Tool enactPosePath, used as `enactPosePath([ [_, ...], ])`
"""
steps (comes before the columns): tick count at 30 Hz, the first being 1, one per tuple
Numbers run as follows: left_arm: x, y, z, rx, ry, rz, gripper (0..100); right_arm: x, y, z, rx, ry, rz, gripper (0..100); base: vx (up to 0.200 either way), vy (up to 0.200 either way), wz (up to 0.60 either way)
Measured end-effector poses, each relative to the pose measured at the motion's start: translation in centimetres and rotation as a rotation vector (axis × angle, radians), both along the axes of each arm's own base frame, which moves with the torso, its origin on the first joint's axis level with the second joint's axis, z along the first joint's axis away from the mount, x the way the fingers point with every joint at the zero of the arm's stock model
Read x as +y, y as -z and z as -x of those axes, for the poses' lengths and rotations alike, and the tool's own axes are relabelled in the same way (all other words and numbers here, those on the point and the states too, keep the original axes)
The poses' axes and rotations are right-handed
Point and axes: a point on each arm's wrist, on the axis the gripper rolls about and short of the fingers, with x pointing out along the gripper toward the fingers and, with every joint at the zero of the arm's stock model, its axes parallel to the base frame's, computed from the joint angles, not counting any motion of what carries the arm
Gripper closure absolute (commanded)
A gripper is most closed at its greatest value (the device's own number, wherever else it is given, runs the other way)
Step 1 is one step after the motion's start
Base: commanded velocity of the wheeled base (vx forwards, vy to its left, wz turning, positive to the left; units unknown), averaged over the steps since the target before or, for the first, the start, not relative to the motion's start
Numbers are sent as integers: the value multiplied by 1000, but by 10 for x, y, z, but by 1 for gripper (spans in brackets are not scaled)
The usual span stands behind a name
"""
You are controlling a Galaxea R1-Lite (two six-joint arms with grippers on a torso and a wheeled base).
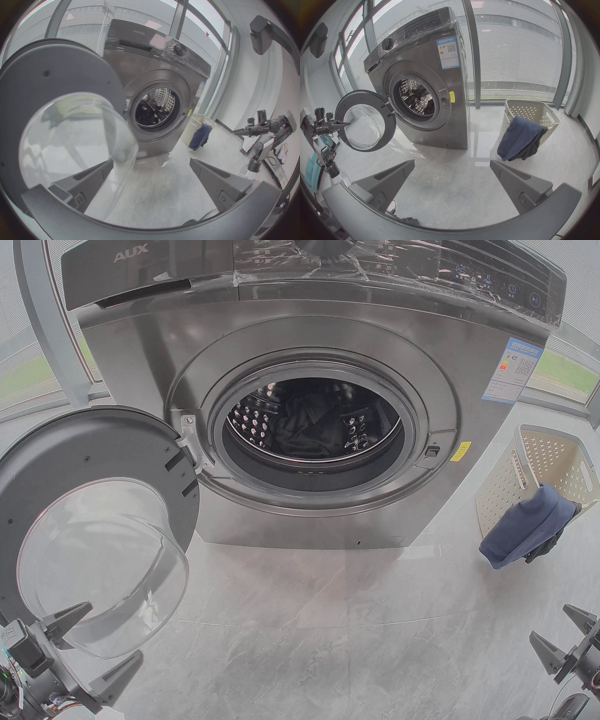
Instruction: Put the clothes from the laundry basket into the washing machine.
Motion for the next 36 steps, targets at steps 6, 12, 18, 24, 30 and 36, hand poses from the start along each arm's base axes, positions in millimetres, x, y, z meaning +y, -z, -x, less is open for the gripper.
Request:
enactPosePath([
  [6,26,19,28,24,-91,-14,0,-8,14,25,-38,74,0,0,0,-200,0],
  [12,40,34,51,-13,-193,16,0,-11,22,40,-100,155,-20,0,0,-200,0],
  [18,42,44,61,-21,-290,16,0,-10,24,45,-136,225,-27,0,0,0,0],
  [24,42,48,66,-35,-373,20,0,-10,27,48,-151,254,-25,0,0,0,0],
  [30,38,52,70,-52,-455,-8,0,-9,33,51,-135,266,17,0,0,0,0],
  [36,37,55,73,-72,-489,-6,0,-9,37,54,-136,267,29,0,0,0,0],
])
